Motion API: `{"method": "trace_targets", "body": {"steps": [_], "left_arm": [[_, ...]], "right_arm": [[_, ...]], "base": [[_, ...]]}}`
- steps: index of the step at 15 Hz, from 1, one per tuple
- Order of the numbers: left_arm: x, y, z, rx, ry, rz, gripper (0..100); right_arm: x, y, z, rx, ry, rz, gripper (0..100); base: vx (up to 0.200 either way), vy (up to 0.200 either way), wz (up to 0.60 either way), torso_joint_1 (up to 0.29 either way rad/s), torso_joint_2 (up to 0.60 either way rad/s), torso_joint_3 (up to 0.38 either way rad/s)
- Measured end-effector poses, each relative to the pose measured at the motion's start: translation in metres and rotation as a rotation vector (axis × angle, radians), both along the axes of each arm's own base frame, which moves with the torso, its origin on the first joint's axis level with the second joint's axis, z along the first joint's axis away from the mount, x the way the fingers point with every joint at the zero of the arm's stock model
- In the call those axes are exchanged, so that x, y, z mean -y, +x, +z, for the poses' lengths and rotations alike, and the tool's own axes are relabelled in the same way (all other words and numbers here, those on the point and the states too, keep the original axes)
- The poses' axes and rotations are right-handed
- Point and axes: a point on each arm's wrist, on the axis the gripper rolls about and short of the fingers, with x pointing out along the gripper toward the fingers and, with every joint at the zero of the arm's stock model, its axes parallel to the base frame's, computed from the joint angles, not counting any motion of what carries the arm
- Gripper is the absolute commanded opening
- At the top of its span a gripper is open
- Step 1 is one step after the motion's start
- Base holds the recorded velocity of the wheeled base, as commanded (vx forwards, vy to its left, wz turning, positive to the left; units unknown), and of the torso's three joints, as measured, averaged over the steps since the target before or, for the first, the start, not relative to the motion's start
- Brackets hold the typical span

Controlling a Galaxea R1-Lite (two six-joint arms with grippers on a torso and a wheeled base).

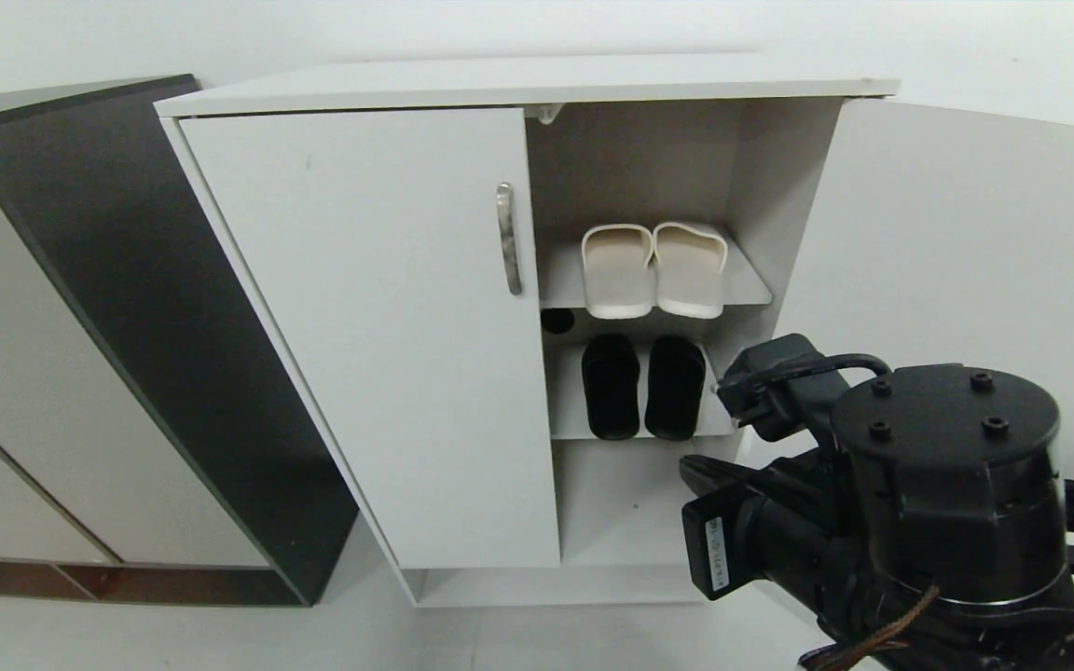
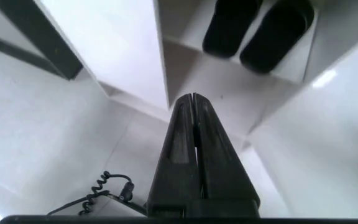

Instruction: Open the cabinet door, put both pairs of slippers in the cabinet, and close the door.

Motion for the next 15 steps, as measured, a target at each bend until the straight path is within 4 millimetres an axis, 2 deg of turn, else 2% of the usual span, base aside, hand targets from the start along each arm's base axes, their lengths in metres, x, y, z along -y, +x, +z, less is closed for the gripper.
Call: {"method": "trace_targets", "body": {"steps": [5, 15], "left_arm": [[0.0000, 0.0000, 0.0000, 0.000, 0.000, 0.000, 0], [0.0000, 0.0000, 0.0000, 0.000, 0.000, 0.000, 0]], "right_arm": [[0.0006, 0.0014, 0.0002, 0.003, 0.007, -0.007, 0], [0.0028, 0.0098, -0.0059, 0.018, 0.024, -0.033, 0]], "base": [[-0.200, 0.000, 0.00, 0.001, 0.00, 0.004], [0.000, 0.000, 0.00, 0.000, 0.00, 0.000]]}}
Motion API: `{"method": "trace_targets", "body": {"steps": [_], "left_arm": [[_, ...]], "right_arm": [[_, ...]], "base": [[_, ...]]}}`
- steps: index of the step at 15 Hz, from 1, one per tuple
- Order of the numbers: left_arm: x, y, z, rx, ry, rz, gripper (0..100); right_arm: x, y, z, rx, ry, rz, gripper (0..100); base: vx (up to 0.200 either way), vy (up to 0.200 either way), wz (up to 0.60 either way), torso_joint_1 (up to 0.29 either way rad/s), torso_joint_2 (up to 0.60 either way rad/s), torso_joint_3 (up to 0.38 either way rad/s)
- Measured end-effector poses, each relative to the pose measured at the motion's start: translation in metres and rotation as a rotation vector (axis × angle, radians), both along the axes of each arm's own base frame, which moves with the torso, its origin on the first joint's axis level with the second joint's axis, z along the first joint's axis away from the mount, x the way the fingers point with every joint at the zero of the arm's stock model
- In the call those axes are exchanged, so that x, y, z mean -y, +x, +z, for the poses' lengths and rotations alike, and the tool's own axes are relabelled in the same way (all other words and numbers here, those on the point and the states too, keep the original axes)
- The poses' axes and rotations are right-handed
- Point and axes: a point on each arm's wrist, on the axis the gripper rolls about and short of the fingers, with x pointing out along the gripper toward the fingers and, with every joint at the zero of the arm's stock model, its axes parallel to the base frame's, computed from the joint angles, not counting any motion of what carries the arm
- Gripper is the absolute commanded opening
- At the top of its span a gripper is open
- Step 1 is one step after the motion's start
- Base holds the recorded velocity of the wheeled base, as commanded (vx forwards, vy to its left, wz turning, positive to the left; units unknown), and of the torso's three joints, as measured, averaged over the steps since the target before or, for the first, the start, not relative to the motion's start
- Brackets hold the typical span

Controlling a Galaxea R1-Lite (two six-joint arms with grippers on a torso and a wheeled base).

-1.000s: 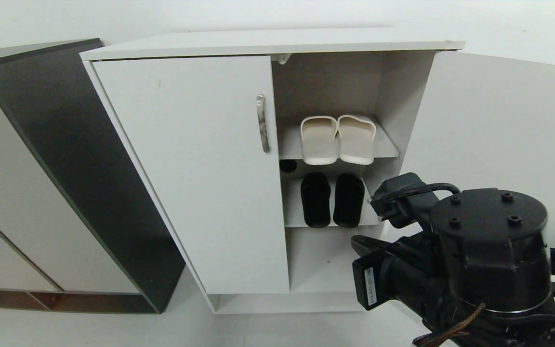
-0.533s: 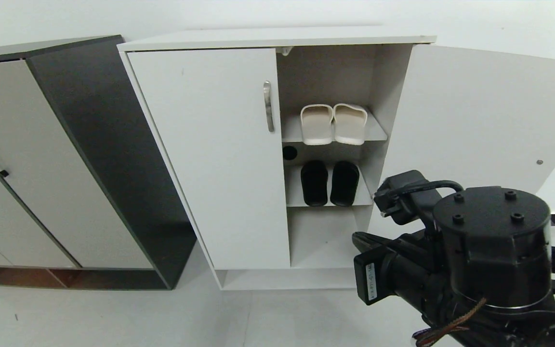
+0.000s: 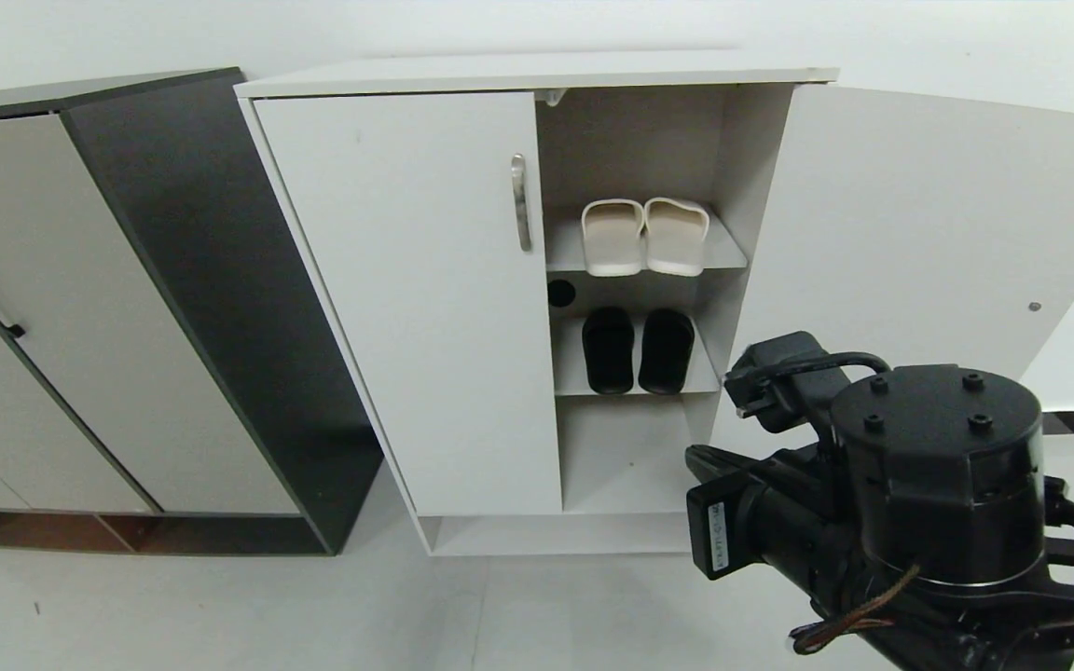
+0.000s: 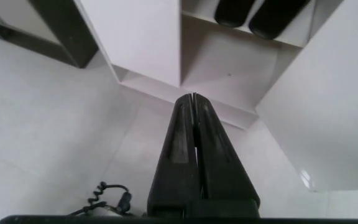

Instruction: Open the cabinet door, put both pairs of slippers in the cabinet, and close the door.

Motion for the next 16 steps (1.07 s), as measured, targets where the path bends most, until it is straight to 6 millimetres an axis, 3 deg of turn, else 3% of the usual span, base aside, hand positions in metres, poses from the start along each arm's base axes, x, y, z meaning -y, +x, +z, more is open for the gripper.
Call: {"method": "trace_targets", "body": {"steps": [10, 16], "left_arm": [[0.0000, 0.0000, 0.0000, 0.000, 0.000, 0.000, 0], [0.0000, 0.0000, 0.0002, 0.001, 0.000, -0.001, 0]], "right_arm": [[0.0031, 0.0044, -0.0039, -0.008, -0.005, -0.011, 0], [0.0018, 0.0060, -0.0076, -0.014, -0.016, -0.015, 0]], "base": [[0.000, 0.000, 0.00, 0.000, -0.01, -0.006], [0.000, 0.000, 0.00, 0.028, -0.33, -0.332]]}}
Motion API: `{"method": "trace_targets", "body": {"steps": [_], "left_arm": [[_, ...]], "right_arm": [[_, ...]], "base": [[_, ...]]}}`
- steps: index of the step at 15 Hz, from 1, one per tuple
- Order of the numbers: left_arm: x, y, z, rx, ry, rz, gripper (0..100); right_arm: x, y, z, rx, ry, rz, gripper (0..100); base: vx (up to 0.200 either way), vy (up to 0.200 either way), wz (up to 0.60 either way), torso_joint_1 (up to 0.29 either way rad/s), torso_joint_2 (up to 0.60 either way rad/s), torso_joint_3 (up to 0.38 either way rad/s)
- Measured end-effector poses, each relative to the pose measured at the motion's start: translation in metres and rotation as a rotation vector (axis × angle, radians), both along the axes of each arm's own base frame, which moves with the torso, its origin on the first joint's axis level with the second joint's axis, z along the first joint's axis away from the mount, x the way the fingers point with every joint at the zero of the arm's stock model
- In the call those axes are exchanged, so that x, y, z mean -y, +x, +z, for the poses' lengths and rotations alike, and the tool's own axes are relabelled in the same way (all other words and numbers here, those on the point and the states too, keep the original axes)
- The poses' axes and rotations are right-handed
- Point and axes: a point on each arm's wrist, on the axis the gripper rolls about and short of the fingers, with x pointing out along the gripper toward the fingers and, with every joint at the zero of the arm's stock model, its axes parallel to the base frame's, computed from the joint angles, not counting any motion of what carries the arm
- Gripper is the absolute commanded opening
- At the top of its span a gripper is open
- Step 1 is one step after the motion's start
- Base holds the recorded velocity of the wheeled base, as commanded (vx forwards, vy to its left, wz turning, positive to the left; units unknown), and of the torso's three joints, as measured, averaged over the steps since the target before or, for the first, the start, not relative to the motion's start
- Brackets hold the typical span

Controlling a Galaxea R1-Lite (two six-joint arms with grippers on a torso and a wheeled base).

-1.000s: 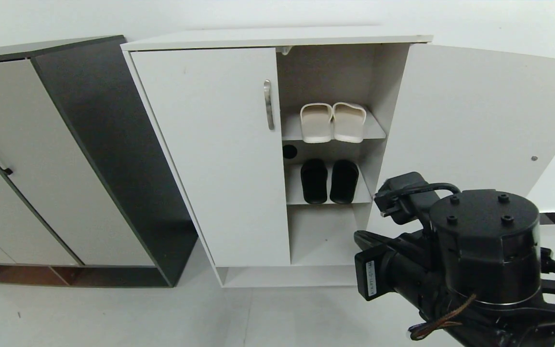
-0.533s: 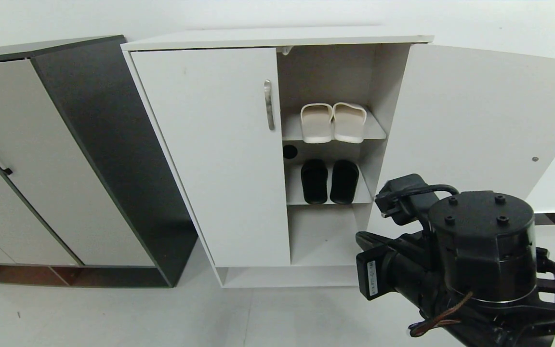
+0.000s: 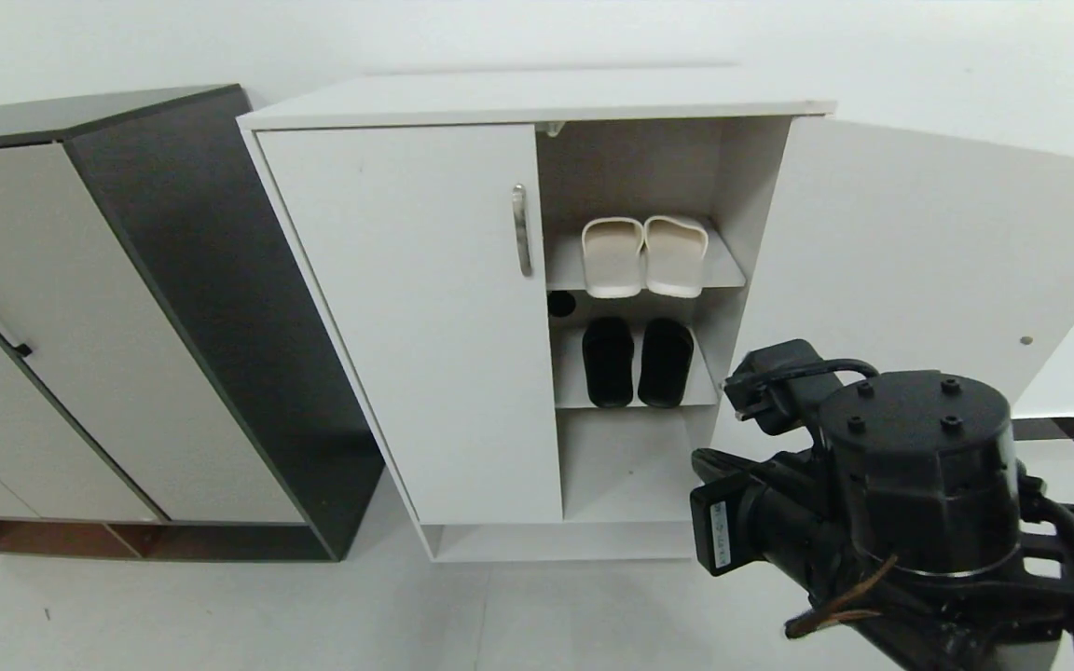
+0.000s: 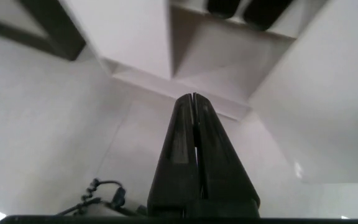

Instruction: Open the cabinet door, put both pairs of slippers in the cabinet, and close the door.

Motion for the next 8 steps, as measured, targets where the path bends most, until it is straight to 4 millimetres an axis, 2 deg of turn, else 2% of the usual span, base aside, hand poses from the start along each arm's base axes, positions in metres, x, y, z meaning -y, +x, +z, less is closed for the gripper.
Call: {"method": "trace_targets", "body": {"steps": [8], "left_arm": [[0.0000, 0.0000, -0.0002, -0.001, 0.000, 0.001, 0]], "right_arm": [[-0.0008, 0.0008, -0.0054, -0.012, -0.015, 0.000, 0]], "base": [[0.000, 0.000, 0.00, 0.128, -0.47, -0.337]]}}
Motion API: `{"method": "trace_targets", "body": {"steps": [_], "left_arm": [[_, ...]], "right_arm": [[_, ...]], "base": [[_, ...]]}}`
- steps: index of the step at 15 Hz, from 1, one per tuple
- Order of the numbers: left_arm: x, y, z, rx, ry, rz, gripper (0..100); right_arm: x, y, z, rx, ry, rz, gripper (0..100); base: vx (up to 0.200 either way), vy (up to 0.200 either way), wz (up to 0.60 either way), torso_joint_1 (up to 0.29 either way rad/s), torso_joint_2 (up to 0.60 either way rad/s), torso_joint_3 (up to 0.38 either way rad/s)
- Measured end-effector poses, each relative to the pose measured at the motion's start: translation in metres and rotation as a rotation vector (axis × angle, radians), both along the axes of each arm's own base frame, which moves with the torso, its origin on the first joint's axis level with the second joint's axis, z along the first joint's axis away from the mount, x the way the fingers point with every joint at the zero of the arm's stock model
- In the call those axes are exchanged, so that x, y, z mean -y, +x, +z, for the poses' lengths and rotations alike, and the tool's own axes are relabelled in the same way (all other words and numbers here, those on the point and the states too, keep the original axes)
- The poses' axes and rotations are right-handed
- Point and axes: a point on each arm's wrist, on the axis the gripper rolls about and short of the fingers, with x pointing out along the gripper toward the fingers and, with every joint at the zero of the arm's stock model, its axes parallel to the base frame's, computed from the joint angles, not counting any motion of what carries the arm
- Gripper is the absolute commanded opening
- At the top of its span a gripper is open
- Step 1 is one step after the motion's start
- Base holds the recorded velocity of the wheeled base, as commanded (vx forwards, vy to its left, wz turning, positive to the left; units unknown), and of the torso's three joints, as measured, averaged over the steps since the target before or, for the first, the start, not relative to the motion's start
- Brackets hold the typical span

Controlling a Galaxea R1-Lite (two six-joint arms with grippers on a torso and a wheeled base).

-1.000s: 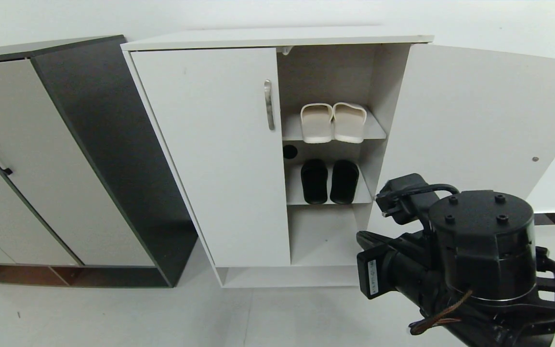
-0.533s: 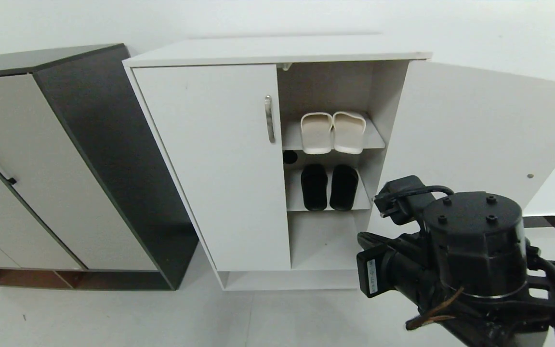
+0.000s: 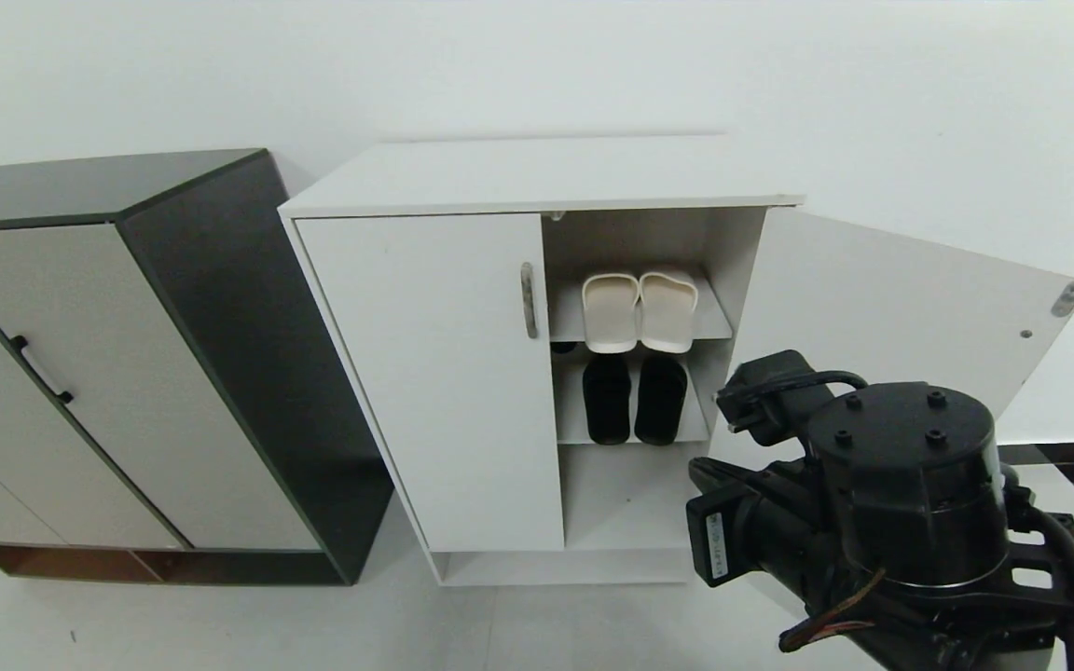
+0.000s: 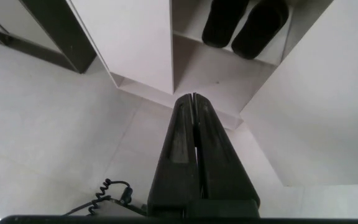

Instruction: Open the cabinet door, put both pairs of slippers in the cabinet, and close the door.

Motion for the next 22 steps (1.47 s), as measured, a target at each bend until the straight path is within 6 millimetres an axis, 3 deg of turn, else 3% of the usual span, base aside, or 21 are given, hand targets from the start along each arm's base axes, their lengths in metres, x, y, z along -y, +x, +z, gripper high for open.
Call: {"method": "trace_targets", "body": {"steps": [19, 22], "left_arm": [[0.0000, 0.0000, 0.0000, 0.000, 0.000, 0.000, 0], [0.0000, 0.0000, 0.0000, 0.000, 0.000, 0.000, 0]], "right_arm": [[-0.0019, 0.0012, -0.0070, -0.016, -0.016, 0.001, 0], [-0.0028, 0.0021, -0.0049, -0.002, 0.004, 0.002, 0]], "base": [[0.000, 0.000, 0.00, 0.214, -0.53, -0.316], [0.000, 0.000, 0.00, 0.050, -0.10, -0.057]]}}
